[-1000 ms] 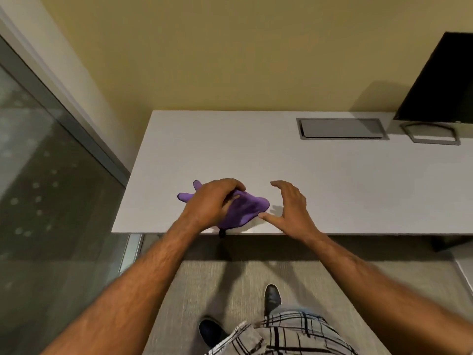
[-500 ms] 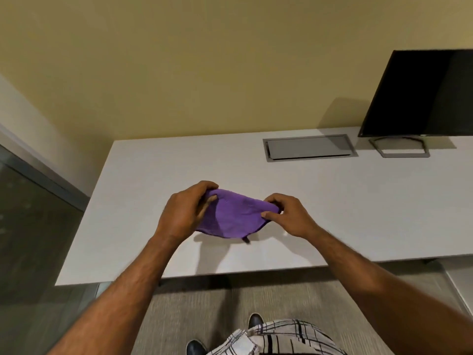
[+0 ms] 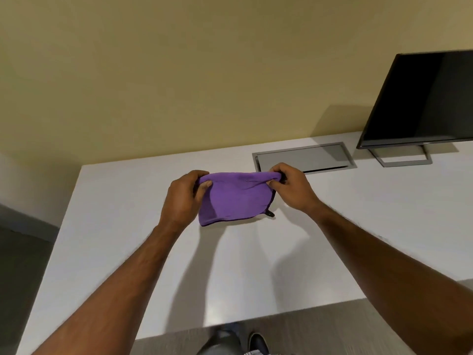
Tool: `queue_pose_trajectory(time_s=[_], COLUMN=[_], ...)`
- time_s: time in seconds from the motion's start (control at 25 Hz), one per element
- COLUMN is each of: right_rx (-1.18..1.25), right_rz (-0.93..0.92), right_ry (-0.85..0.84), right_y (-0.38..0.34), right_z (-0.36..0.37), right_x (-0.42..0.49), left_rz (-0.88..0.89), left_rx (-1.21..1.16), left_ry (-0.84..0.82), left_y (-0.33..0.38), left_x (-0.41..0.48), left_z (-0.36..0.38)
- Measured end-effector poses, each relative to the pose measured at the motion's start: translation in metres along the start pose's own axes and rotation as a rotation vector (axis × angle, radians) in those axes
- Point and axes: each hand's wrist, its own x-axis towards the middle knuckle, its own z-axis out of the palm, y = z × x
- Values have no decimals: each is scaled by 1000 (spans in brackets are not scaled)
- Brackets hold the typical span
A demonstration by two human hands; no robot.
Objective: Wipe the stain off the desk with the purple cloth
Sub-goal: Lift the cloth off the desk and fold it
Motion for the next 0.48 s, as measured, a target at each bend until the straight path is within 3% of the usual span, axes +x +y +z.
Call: queue_pose_trajectory(time_s=[0.32,0.48], right_rx=[-152,-165], right_rz=[208,318], right_ry=[-94,-60], right_y=[42,53], right_z=[40,63], right_x=[131,191], left_rz=[-128,-210], left_rx=[-106,-82], left_ry=[-83,-141], left_y=[-88,-125], left_x=[117,175], left_z=[46,72])
